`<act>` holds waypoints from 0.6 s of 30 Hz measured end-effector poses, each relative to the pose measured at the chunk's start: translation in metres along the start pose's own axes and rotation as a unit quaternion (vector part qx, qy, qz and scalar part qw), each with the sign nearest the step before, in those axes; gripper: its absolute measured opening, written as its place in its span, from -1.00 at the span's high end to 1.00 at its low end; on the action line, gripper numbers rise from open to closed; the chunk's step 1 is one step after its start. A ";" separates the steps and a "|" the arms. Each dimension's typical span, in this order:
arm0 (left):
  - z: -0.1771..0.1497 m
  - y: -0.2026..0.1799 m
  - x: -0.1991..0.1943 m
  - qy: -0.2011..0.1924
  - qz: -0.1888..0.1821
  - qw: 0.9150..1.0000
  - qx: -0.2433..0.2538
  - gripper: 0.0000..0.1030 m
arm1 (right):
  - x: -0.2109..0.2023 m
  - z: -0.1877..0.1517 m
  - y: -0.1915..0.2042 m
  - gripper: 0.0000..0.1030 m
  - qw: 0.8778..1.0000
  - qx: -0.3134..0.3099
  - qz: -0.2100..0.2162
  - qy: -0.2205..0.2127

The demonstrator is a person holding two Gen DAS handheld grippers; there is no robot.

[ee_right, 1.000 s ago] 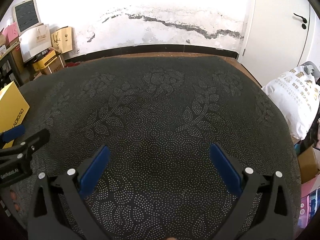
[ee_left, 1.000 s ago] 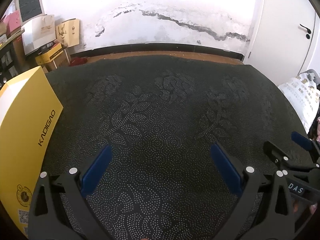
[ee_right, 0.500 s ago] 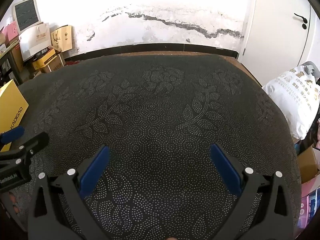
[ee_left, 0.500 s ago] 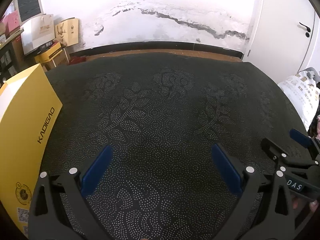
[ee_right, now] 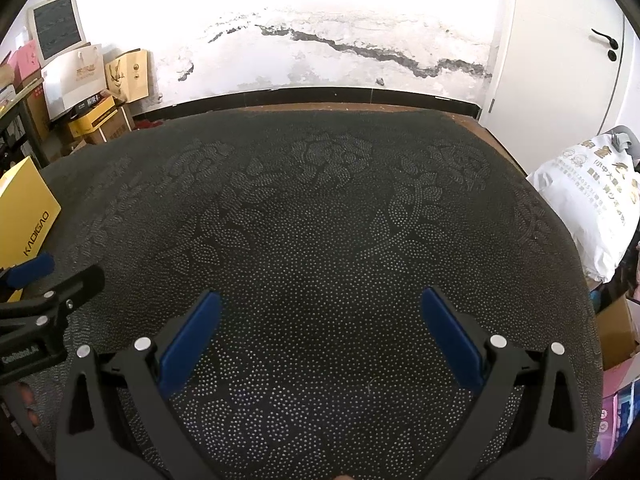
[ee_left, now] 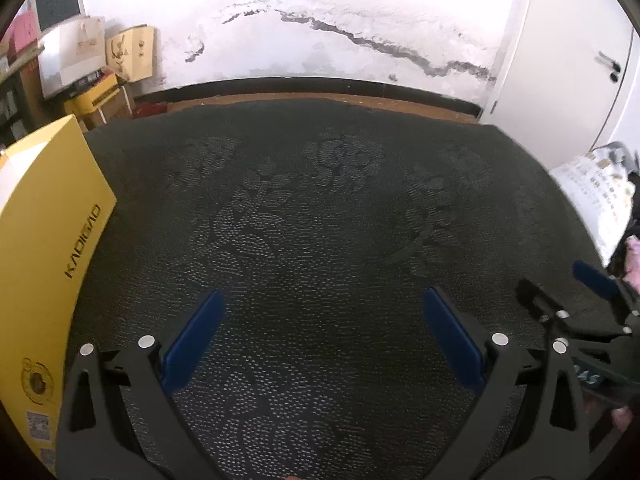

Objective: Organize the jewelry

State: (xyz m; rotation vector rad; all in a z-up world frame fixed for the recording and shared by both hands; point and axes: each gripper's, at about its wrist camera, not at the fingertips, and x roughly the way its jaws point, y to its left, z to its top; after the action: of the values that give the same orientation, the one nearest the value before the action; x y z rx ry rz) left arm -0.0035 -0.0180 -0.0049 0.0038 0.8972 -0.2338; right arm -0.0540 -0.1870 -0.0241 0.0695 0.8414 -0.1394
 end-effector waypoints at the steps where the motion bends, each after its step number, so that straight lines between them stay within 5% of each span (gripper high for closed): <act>1: 0.001 0.000 -0.002 -0.004 -0.003 1.000 -0.002 -0.88 | 0.000 0.000 0.000 -0.89 1.000 -0.001 0.001 0.000; 7: 0.002 -0.001 -0.018 -0.035 0.023 0.999 0.005 -0.88 | -0.001 0.000 0.002 -0.89 1.000 -0.004 0.003 -0.001; 11: 0.001 -0.003 -0.015 -0.015 0.009 1.000 0.000 -0.88 | -0.001 0.000 0.001 -0.89 1.000 -0.004 0.003 -0.001; 18: 0.000 -0.006 -0.012 -0.011 0.042 0.999 0.021 -0.88 | -0.001 0.000 0.001 -0.89 1.000 -0.007 0.003 0.000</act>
State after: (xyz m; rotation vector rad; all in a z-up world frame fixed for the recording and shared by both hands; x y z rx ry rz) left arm -0.0119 -0.0214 0.0051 0.0786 0.8675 -0.1734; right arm -0.0546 -0.1854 -0.0238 0.0598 0.8412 -0.1275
